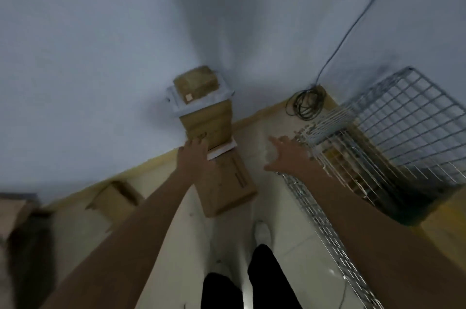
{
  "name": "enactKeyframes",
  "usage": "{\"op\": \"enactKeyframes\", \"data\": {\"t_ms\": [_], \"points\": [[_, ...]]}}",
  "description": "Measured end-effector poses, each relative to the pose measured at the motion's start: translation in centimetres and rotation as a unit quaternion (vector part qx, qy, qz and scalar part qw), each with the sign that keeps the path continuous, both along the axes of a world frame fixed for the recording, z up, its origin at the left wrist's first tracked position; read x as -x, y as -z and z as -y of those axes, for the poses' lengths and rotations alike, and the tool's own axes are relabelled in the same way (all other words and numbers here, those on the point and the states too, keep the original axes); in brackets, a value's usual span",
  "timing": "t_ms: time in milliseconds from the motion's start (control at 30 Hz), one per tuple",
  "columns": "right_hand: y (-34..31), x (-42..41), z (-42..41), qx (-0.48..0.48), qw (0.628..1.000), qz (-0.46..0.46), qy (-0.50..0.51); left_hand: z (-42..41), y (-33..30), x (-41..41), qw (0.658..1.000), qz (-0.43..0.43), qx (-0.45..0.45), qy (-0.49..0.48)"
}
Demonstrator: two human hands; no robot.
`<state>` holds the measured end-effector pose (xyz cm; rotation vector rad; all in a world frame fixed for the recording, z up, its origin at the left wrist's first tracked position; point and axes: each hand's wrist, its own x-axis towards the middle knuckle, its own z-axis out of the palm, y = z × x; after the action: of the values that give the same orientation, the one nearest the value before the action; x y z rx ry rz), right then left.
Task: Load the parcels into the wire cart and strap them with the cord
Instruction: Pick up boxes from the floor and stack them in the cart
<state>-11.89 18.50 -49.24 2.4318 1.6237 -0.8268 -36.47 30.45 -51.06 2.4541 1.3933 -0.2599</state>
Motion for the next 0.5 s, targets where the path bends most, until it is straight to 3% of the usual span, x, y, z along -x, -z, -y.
{"op": "enactKeyframes", "data": {"t_ms": [233, 500], "points": [[10.0, 4.2, -2.8, 0.096, 0.993, -0.008, -0.071, 2.0, 8.6, 8.5, 0.988, -0.069, 0.105, -0.094], [20.9, 2.0, -5.2, 0.184, 0.98, -0.031, -0.074, 2.1, 18.3, 6.5, 0.969, -0.103, 0.175, -0.139]]}}
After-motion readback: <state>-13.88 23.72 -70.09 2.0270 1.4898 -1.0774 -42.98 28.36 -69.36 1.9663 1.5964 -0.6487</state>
